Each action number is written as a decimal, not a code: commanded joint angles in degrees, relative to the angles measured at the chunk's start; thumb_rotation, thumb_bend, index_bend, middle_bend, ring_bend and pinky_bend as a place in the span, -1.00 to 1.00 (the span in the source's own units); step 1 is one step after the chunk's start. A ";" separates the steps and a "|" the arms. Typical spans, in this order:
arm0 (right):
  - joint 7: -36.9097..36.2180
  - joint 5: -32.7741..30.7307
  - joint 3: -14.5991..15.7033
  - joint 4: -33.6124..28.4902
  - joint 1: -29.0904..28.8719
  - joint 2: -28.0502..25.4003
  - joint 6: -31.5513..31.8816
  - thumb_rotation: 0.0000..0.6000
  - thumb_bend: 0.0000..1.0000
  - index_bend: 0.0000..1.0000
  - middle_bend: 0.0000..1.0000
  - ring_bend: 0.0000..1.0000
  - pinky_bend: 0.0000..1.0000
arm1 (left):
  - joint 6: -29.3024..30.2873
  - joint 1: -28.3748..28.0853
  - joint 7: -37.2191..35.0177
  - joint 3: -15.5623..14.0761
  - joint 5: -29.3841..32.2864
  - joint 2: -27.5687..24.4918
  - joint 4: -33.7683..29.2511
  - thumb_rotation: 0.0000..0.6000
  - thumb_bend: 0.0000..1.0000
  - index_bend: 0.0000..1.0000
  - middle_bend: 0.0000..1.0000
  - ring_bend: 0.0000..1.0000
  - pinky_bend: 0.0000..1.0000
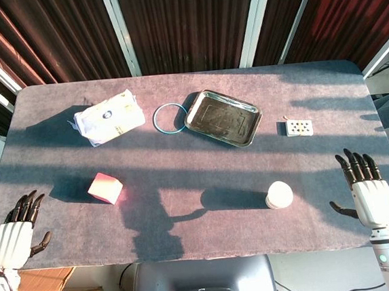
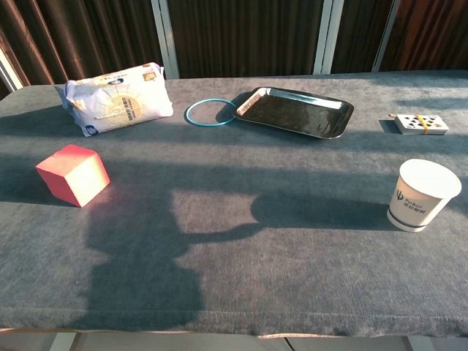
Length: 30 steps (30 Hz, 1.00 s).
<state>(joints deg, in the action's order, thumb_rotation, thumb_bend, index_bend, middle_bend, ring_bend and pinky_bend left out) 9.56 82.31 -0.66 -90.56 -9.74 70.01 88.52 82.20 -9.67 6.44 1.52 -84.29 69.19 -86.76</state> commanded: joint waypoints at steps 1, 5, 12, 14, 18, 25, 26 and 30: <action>-0.33 -0.05 -0.16 -0.31 -0.13 -0.43 -1.45 1.00 -0.77 -0.85 -0.81 -0.86 -0.74 | -0.54 -0.05 -0.21 -0.13 -0.03 -0.26 -0.20 1.00 -0.42 -1.00 -1.00 -1.00 -0.55; -4.52 1.09 -0.14 -0.27 -1.15 -1.45 -4.52 1.00 -0.77 -0.85 -0.81 -0.86 -0.74 | -1.31 -0.19 0.01 -0.24 0.06 -0.50 -0.54 1.00 -0.42 -1.00 -1.00 -1.00 -0.55; -22.47 5.23 2.16 2.03 -5.83 -4.60 -15.89 1.00 -0.77 -0.84 -0.82 -0.86 -0.73 | -2.12 -0.30 -0.30 -0.37 0.06 -0.82 -1.00 1.00 -0.42 -1.00 -1.00 -1.00 -0.55; -25.05 5.90 2.63 3.76 -6.96 -4.18 -18.39 1.00 -0.77 -0.84 -0.82 -0.86 -0.73 | -2.39 -0.28 -0.39 -0.54 0.00 -1.06 -1.31 1.00 -0.42 -1.00 -1.00 -1.00 -0.55; -25.46 5.91 2.81 6.11 -8.26 -2.71 -21.35 1.00 -0.77 -0.84 -0.82 -0.86 -0.73 | -2.19 -0.13 -0.65 -0.58 -0.24 -1.29 -1.52 1.00 -0.42 -1.00 -1.00 -1.00 -0.55; -24.33 3.57 1.44 10.30 -10.14 1.61 -25.23 1.00 -0.77 -0.79 -0.79 -0.83 -0.73 | -2.33 0.00 -0.82 -0.41 0.10 -1.52 -1.85 1.00 -0.41 -1.00 -1.00 -1.00 -0.55; -24.63 3.37 1.08 11.21 -10.48 2.57 -25.56 1.00 -0.77 -0.77 -0.77 -0.82 -0.72 | -2.29 0.05 -0.83 -0.41 0.10 -1.56 -1.89 1.00 -0.41 -1.00 -1.00 -1.00 -0.55; -26.67 3.43 0.33 14.13 -11.86 5.32 -26.91 1.00 -0.77 -0.67 -0.68 -0.74 -0.65 | -2.28 0.11 -1.05 -0.40 0.03 -1.66 -1.97 1.00 -0.41 -1.00 -1.00 -1.00 -0.55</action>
<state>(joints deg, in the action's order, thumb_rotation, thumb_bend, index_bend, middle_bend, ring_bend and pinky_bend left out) -16.32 85.84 0.10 -77.38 -20.95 74.39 62.25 79.92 -9.57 5.42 1.12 -84.25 67.55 -88.73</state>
